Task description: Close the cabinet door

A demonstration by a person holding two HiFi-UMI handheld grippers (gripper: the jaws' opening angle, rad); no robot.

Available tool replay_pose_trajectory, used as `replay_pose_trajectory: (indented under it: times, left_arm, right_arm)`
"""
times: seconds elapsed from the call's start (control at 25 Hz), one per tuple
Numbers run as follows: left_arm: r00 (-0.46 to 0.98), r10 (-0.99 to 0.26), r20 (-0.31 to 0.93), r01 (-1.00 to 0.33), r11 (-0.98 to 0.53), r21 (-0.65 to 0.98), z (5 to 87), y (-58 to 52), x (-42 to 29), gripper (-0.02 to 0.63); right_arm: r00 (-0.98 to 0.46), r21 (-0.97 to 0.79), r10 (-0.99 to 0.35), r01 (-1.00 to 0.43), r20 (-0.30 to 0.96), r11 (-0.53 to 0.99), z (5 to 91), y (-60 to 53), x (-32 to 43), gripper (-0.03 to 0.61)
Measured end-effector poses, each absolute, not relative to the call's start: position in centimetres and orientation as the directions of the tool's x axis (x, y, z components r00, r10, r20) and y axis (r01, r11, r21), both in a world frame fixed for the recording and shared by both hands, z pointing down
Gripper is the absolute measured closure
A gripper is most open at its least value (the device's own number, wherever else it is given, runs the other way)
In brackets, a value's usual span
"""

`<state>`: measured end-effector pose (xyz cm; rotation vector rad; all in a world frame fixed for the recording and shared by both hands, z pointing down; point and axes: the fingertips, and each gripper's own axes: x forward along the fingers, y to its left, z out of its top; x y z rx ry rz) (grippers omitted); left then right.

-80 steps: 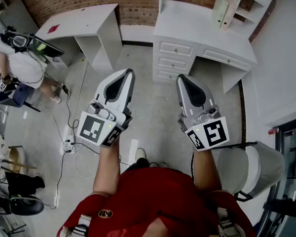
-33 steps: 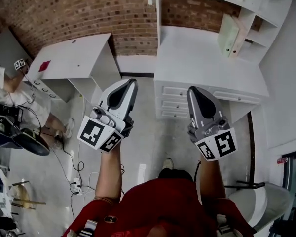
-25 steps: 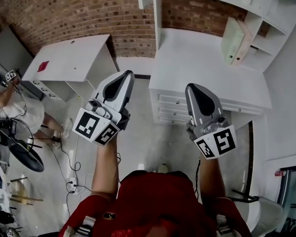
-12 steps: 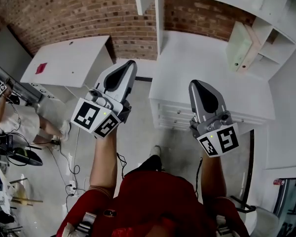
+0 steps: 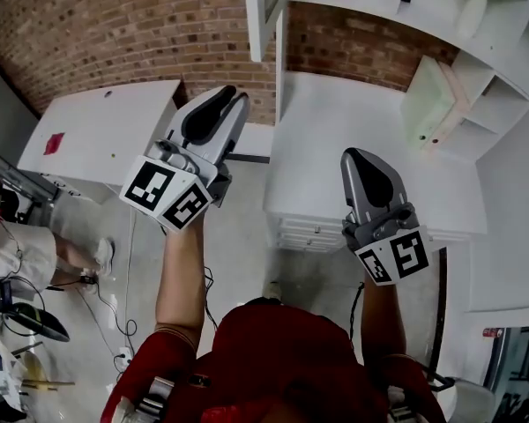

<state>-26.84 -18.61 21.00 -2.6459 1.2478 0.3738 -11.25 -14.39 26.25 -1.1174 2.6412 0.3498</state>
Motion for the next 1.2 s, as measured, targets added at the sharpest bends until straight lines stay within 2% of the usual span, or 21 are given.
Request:
replay_pose_trajectory:
  times: [0.28,0.64,0.68,1.2]
  left_arm:
    - [0.675,-0.665,-0.319,-0.719,-0.691,-0.079,19.3,-23.9,-27.4,0.491]
    - [0.726,-0.598,-0.340,-0.650,-0.758,-0.054,18.8,-26.7,-25.8,0.473]
    - [0.724,-0.599,-0.342,-0.652,-0.757,-0.054,18.8,-26.9,-25.5,0.495]
    - [0.691,-0.645,-0.327,-0.701,-0.709,-0.082,18.9,-27.6,-19.1,0.471]
  right_arm:
    - [-0.634,0.121,-0.705,-0.765,-0.318,0.633,27.0,-17.9,-12.2,0.566]
    - [-0.582,0.106,-0.749,-0.807,-0.316,0.582,27.1,-20.3,-10.0,0.565]
    - [-0.581,0.104,-0.749,-0.807,-0.318,0.581,27.1,-20.4,-9.7,0.565]
    - [-0.589,0.058,-0.741,-0.794,-0.322,0.605,28.4,-24.8,-3.3,0.565]
